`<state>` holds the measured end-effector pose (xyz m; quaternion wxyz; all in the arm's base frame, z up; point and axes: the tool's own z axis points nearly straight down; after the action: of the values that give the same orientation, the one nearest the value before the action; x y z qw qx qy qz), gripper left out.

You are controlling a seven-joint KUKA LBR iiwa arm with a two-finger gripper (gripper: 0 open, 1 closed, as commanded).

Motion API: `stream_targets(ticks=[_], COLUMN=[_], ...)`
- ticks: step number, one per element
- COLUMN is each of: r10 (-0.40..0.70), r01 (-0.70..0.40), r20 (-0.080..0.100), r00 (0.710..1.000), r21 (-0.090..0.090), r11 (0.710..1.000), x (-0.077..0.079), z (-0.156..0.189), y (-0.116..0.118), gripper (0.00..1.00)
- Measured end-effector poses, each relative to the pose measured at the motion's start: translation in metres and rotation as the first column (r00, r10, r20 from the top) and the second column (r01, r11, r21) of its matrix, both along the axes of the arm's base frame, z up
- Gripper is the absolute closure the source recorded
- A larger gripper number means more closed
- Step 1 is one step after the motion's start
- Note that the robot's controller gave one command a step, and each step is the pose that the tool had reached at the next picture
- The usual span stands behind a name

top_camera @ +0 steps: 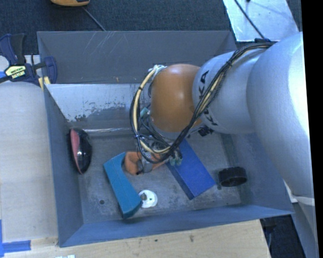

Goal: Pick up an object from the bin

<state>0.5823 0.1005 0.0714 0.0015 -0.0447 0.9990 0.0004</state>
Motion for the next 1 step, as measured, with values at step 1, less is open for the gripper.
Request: stream_targets(ticks=[1], r10=[0.0], r01=[0.0], r20=[0.0], r00=[1.0], r21=[0.0], r11=[1.0], x=[0.0], z=[0.0], y=[0.0], gripper=[1.0])
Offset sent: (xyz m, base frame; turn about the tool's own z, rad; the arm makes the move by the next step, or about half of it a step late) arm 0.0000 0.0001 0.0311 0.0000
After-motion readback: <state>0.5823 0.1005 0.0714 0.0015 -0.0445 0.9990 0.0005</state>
